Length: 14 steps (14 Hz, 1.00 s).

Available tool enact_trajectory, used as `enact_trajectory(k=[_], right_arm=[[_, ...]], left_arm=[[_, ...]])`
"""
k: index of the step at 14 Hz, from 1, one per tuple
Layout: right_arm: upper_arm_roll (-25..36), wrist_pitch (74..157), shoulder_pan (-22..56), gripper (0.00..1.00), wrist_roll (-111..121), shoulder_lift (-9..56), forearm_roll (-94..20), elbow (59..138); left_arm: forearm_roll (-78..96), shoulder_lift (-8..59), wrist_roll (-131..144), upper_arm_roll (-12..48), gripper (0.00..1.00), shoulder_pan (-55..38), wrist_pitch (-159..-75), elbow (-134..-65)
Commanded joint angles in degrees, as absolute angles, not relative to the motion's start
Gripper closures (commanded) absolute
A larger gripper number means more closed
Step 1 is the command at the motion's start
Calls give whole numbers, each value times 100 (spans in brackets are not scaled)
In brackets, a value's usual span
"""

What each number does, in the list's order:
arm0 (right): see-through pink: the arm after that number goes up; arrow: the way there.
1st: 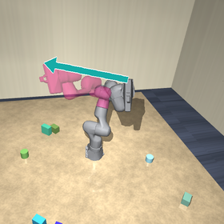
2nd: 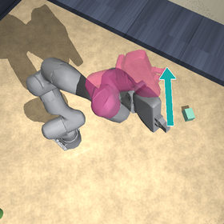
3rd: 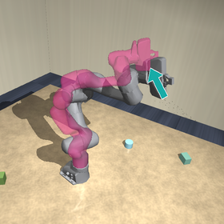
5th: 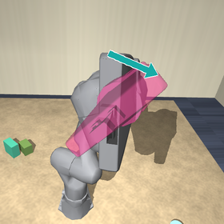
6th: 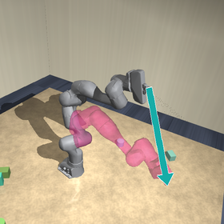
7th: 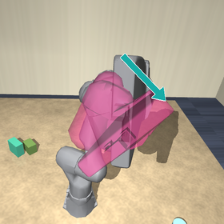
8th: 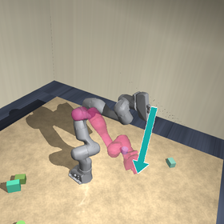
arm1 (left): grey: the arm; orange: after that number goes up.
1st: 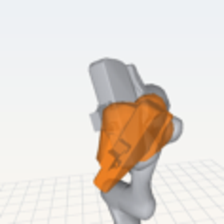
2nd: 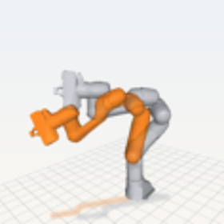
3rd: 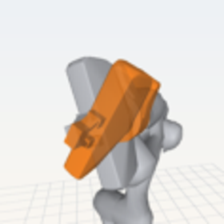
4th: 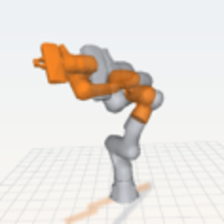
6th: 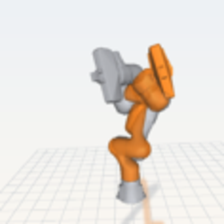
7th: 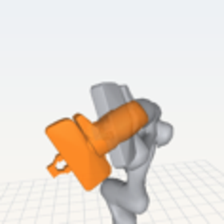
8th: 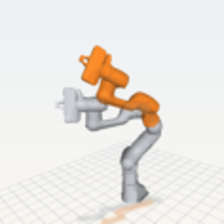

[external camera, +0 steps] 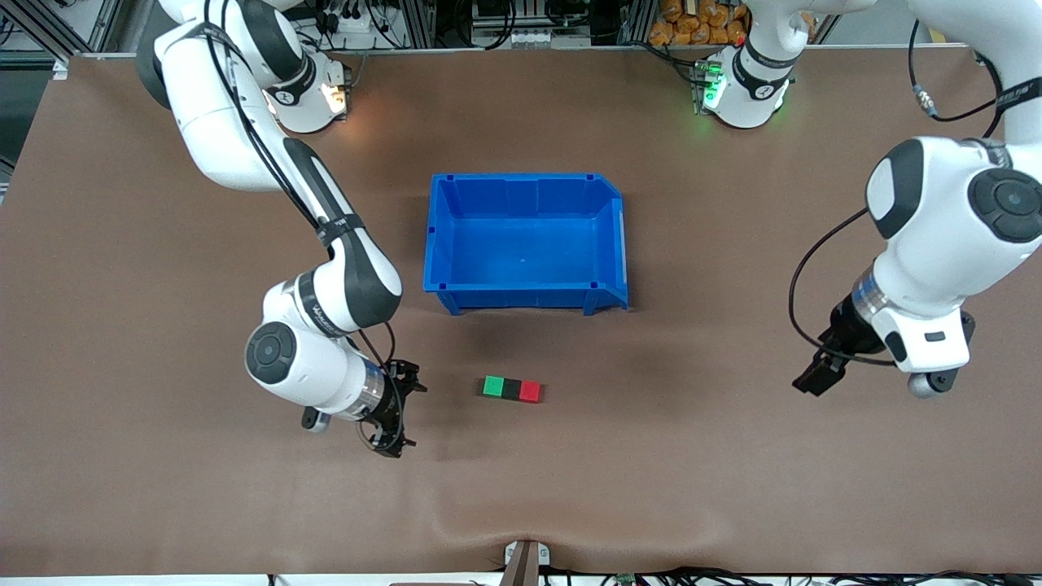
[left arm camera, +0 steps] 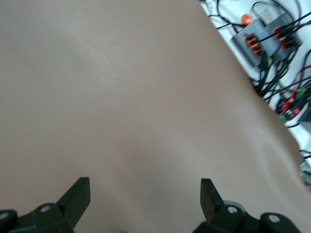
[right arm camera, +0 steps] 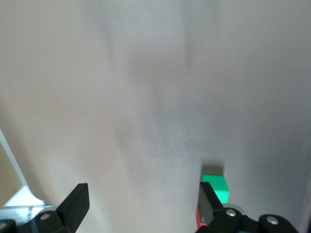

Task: Attach green and red cubes to black cube
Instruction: 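Open the right gripper and withdraw both grippers from the joined cubes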

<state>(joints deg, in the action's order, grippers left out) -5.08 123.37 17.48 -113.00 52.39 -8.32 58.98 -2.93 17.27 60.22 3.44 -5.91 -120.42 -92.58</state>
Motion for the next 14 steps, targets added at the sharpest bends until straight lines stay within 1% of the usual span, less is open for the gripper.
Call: enact_trajectory(k=[1,4,7,10,12,14], right_arm=[[-632,12104,1531,0,-11014,4958,-606,6012],[-650,11095,1319,0,-10338,4835,-677,5986],[-633,10461,1108,0,-9898,4571,-668,5977],[-607,9934,897,0,-9091,4167,-642,5977],[-563,9616,853,0,-8615,3956,-598,5994],[-563,9301,686,0,-8351,3772,-633,5994]], left_arm=[[-299,1521,5862,413,0,-527,-11858,-9448],[-290,1511,5871,422,0,-527,-11830,-9396],[-290,1556,5854,413,0,-510,-11821,-9369],[-299,1573,5565,422,0,-580,-11821,-9387],[-299,1390,5205,465,0,-563,-11664,-9378],[-299,1161,4923,475,0,-527,-11322,-9395]])
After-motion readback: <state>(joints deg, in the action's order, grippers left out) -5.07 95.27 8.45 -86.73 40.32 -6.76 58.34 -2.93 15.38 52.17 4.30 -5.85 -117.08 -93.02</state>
